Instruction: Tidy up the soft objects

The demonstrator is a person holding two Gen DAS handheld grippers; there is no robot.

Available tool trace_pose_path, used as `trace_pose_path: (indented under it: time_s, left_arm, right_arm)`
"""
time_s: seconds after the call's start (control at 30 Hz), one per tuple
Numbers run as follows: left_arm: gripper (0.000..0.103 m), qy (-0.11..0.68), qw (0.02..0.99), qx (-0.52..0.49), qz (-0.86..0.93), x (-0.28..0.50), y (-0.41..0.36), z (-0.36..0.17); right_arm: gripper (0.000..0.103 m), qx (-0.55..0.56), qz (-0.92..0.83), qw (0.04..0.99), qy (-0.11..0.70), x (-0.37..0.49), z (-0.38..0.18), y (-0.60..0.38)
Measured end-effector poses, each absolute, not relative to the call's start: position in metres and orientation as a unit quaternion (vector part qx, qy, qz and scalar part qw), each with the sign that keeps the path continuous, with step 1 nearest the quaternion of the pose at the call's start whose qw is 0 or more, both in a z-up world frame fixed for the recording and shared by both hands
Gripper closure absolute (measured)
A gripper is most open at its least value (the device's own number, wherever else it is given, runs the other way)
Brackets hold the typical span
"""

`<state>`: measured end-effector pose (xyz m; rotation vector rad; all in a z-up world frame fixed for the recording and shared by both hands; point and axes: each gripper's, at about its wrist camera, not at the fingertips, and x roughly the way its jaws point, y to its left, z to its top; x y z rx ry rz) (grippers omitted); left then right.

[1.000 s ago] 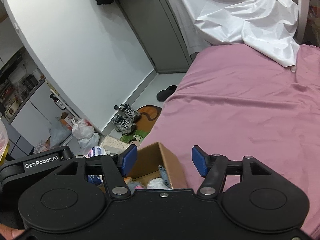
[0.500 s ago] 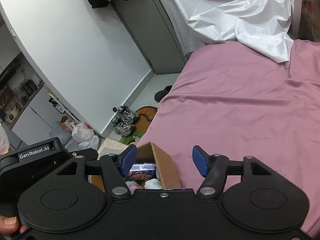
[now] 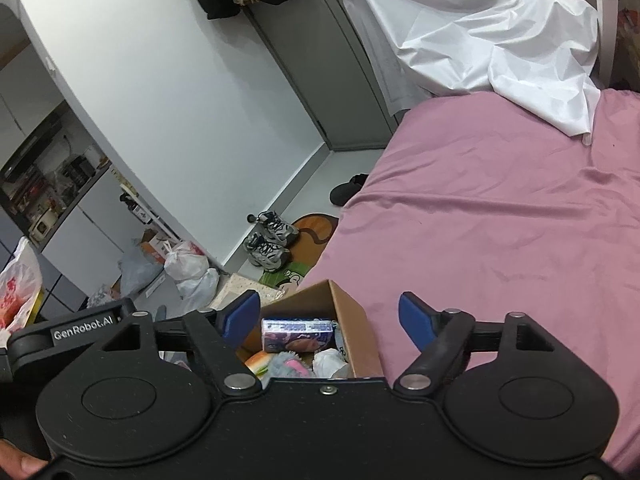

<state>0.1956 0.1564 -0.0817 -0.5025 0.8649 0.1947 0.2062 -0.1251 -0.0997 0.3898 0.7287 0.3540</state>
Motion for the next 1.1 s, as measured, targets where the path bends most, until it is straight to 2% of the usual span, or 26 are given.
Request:
trace_pose_path:
  time_s: [0.2,0.3,0.53,0.6,0.73,0.87,1.1]
  left_arm:
    - [0.014,0.422,0.875,-0.218,0.095,0.179,0.153,-0.075]
    - [0.014,0.428,0.875,-0.205,0.095,0.17,0.151,-0.072]
    - [0.008,0.453,0.865,-0.194,0.093,0.147,0.15,-0.064]
    - [0.008,0.457,0.865,-0.189,0.089,0.14,0.148,-0.062]
    - [0.007,0.461,0.865,-0.18,0.078,0.127,0.146,-0.056]
    - [0.001,0.46,0.869,-0.167,0.07,0.117,0.143,-0.048]
    - [0.001,0.454,0.875,-0.156,0.061,0.097,0.142,-0.036]
  right_arm:
    - [0.021,0.172,0.183,0.9,0.357,0.195,-0.088,-0.128]
    - [0.013,0.164,0.188,0.899,0.36,0.189,-0.084,-0.129]
    - [0.007,0.159,0.218,0.887,0.375,0.172,-0.068,-0.131]
    - [0.0,0.151,0.221,0.888,0.375,0.166,-0.063,-0.132]
    - [0.0,0.139,0.233,0.886,0.376,0.157,-0.052,-0.132]
    - [0.0,0.123,0.236,0.89,0.37,0.147,-0.043,-0.134]
    - [0.0,0.108,0.242,0.887,0.379,0.133,-0.033,-0.141]
